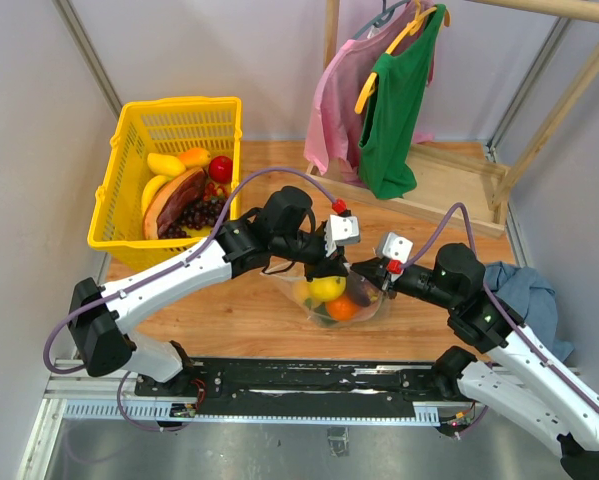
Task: Place the food in the zip-top bag and seal the zipper
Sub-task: Zip the zipper food storage bag at the center of the board.
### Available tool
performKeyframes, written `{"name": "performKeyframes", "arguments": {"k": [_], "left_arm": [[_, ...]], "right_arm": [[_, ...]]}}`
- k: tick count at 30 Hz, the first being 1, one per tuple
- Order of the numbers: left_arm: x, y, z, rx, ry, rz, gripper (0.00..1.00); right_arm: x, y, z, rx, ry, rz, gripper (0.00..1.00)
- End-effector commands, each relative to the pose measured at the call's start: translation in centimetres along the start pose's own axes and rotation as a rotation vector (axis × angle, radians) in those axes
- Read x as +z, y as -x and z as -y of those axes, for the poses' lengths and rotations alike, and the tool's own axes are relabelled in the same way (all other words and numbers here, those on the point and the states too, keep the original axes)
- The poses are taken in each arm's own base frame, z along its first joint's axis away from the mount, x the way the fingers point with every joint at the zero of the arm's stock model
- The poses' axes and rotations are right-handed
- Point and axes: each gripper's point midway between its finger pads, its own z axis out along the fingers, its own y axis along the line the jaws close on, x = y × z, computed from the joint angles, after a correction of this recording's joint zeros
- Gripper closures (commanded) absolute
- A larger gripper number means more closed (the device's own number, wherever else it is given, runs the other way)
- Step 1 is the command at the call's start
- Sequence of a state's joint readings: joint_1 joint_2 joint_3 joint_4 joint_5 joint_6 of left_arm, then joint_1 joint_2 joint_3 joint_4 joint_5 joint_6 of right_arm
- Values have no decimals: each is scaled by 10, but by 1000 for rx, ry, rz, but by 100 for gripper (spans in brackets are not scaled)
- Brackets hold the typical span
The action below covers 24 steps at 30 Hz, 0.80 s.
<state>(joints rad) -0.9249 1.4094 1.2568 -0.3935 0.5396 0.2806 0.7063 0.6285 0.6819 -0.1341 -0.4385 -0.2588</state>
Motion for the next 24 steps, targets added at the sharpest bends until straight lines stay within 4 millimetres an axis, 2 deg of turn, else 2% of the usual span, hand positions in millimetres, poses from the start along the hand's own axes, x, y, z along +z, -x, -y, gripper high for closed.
{"name": "performKeyframes", "arguments": {"k": [1, 3, 14, 24], "left_arm": [[-7, 21, 5, 33, -15, 51, 96], [-10, 18, 5, 28, -5, 41, 99], [-33, 4, 5, 1, 94, 19, 99], [-52, -22, 5, -44, 182, -47, 99]], "right_arm": [[-5, 17, 8, -35, -28, 31, 99], [-8, 13, 15, -37, -71, 7, 99], [-19, -2, 35, -36, -199, -69, 99], [-32, -15, 60, -15, -358, -155, 99]]}}
